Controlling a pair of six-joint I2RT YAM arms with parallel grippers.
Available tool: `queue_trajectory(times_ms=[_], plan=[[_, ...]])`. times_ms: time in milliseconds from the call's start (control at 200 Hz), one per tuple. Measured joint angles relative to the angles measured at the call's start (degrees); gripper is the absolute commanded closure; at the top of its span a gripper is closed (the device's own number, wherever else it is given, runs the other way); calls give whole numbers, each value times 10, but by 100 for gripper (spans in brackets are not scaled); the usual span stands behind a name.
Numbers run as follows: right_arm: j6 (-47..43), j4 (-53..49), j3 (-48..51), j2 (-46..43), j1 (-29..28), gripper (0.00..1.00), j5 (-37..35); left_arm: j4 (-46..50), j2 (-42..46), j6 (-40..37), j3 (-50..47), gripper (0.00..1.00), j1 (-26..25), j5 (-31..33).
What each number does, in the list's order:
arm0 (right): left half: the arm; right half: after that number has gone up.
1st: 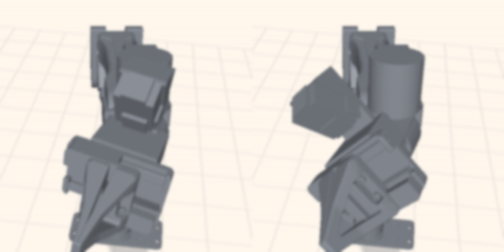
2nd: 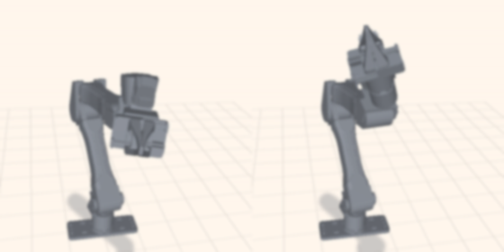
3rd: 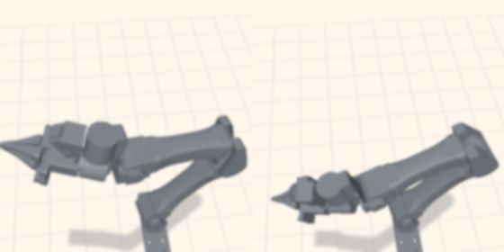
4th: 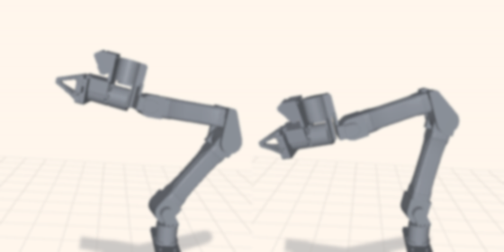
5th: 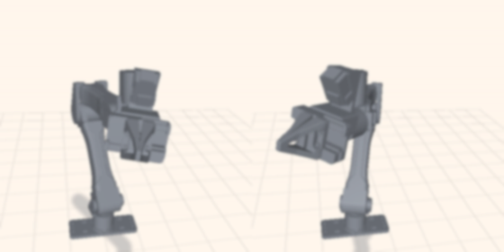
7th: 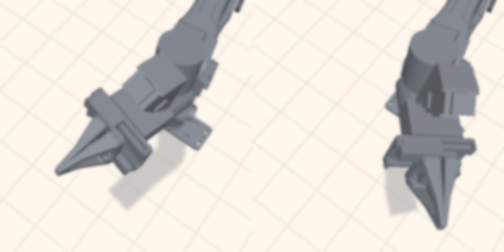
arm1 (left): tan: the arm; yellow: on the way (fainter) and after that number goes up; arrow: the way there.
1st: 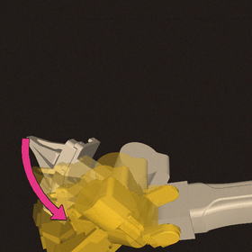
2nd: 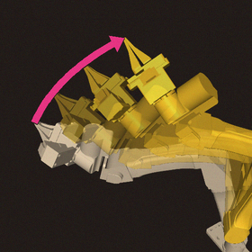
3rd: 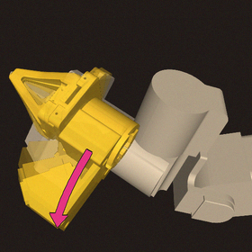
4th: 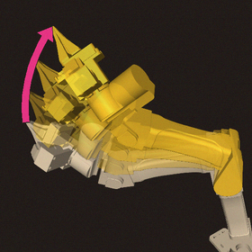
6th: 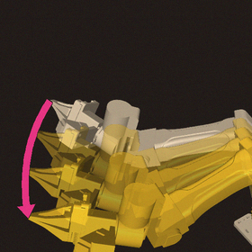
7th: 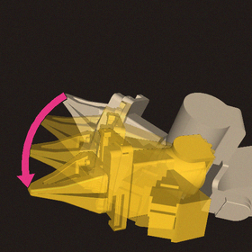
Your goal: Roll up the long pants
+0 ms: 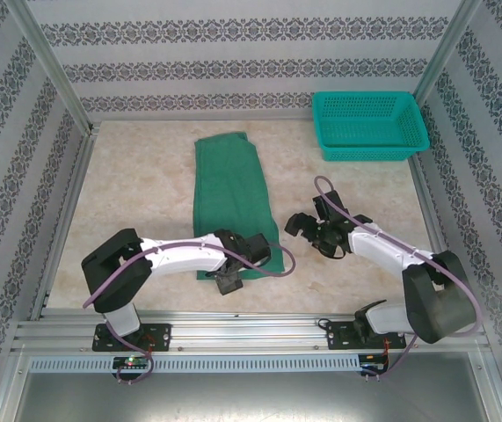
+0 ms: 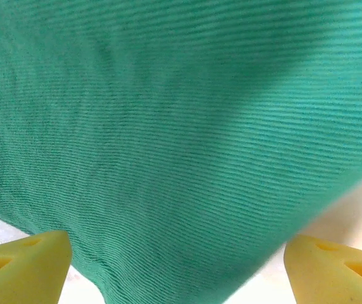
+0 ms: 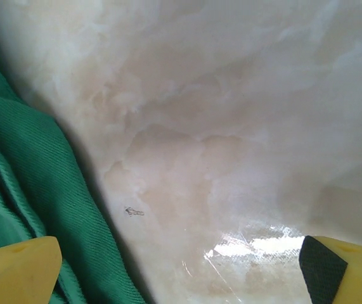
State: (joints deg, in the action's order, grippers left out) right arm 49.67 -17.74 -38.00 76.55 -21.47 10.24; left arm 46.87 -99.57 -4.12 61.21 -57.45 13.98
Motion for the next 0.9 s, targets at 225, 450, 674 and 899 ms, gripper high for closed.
queue_trajectory(times_ms=[225,450,674,899], plan=[[0,-2,11,-14,8,2,-1,1,-33,0,21,52,78,-35],[-3,-7,15,-19,11,2,-5,36,-70,0,71,78,103,-101],[-24,-49,2,-19,11,2,-26,57,-102,10,134,76,72,-173],[-40,-77,-26,-20,11,2,-45,80,-123,17,189,62,49,-231]])
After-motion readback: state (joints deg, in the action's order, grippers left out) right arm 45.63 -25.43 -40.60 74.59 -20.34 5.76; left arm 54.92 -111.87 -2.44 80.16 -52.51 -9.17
